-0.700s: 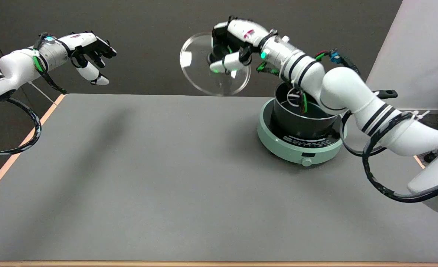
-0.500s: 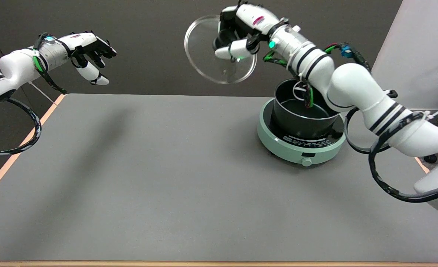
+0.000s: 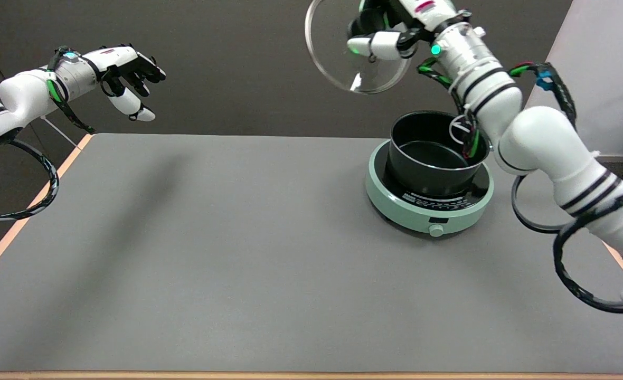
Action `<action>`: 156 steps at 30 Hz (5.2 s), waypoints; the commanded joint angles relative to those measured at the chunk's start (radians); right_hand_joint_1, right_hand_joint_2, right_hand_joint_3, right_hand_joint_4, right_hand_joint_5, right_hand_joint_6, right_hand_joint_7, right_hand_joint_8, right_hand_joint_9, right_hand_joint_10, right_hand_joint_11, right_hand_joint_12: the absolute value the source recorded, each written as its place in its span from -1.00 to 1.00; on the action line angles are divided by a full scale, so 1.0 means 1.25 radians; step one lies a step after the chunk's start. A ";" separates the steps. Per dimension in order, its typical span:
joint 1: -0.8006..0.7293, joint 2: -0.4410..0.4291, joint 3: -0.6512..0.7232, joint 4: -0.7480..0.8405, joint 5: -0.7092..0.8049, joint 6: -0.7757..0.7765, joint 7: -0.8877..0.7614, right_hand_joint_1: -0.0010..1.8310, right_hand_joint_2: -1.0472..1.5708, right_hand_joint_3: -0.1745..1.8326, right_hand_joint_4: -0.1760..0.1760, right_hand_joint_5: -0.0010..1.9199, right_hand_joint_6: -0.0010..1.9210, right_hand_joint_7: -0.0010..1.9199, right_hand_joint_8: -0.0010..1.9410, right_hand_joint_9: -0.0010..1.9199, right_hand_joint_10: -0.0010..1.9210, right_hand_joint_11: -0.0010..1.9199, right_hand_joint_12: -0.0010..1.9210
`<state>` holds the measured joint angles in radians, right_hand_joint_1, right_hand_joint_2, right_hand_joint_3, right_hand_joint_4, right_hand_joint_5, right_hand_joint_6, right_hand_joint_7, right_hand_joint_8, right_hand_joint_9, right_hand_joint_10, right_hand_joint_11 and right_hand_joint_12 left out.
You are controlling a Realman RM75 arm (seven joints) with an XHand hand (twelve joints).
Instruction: Place the pot lid onto the pot.
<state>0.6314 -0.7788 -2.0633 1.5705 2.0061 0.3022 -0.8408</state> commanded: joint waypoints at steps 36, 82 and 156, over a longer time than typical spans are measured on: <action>-0.459 0.189 0.363 0.189 0.237 0.124 0.197 0.28 0.60 -0.27 -0.89 -0.43 0.64 -0.17 0.70 -0.13 1.00 -0.37 1.00; -0.515 0.319 0.331 0.052 0.480 -0.031 0.003 0.29 0.56 -0.18 -1.00 -0.42 0.63 -0.15 0.75 -0.12 1.00 -0.24 1.00; -0.332 0.363 0.102 0.052 0.582 -0.052 -0.077 0.29 0.55 -0.15 -1.00 -0.41 0.61 -0.15 0.76 -0.10 1.00 -0.19 1.00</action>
<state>0.2010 -0.3502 -1.8988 1.6487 2.7055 0.2393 -0.9244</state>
